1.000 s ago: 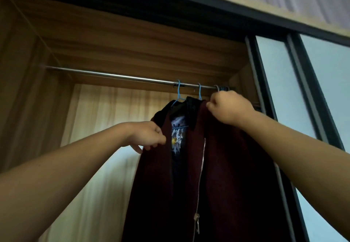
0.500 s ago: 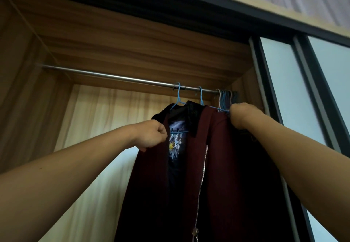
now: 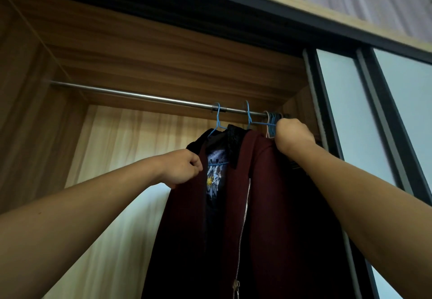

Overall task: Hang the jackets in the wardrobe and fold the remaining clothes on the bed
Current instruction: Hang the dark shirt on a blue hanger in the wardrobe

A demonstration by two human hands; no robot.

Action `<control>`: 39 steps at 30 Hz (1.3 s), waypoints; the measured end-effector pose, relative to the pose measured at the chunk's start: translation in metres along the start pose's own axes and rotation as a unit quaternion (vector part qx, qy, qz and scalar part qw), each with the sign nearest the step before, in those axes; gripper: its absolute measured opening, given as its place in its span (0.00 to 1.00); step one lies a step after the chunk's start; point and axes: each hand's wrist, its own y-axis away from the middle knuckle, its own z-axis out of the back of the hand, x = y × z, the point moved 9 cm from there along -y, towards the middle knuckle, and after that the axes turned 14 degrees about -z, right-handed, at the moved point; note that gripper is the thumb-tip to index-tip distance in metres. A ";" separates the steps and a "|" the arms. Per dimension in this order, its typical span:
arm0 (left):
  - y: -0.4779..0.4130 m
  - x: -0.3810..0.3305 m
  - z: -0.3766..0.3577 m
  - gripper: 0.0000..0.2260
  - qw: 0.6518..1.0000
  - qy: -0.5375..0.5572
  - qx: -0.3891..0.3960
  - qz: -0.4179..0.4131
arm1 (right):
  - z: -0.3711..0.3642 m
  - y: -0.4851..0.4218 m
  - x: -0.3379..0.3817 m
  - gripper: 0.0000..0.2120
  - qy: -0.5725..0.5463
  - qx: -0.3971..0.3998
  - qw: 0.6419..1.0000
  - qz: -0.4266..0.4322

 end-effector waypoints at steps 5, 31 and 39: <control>0.004 -0.003 0.002 0.10 1.000 0.005 -0.004 0.001 | -0.002 0.002 -0.002 0.11 -0.017 -0.010 1.000 -0.007; 0.002 -0.035 -0.016 0.07 0.998 0.026 0.009 -0.050 | 0.099 0.045 0.006 0.16 -0.082 -0.124 0.988 0.045; 0.005 -0.049 -0.030 0.07 0.996 0.055 0.003 -0.065 | 0.092 0.057 0.010 0.06 -0.106 -0.056 0.992 0.034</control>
